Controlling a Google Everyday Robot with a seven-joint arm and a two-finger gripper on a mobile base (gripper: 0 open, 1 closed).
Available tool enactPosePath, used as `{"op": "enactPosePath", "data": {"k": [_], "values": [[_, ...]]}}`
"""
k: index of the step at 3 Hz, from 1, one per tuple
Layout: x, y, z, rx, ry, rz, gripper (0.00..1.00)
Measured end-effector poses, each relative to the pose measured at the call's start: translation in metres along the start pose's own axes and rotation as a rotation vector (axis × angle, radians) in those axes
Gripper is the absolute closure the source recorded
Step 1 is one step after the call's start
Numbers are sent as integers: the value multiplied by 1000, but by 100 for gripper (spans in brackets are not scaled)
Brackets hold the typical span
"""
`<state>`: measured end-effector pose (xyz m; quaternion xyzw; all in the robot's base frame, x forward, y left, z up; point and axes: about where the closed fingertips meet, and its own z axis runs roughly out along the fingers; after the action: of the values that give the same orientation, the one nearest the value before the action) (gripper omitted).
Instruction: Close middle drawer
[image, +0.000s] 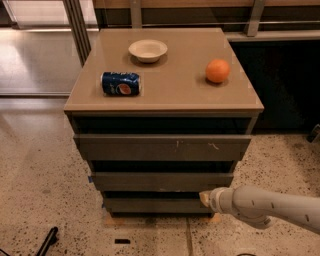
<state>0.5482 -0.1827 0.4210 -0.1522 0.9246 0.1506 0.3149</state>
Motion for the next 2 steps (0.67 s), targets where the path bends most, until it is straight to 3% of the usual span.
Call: {"op": "enactPosePath", "data": {"k": [1, 2], "values": [[0, 0, 0, 0, 0, 0, 12], [0, 0, 0, 0, 0, 0, 0]]}}
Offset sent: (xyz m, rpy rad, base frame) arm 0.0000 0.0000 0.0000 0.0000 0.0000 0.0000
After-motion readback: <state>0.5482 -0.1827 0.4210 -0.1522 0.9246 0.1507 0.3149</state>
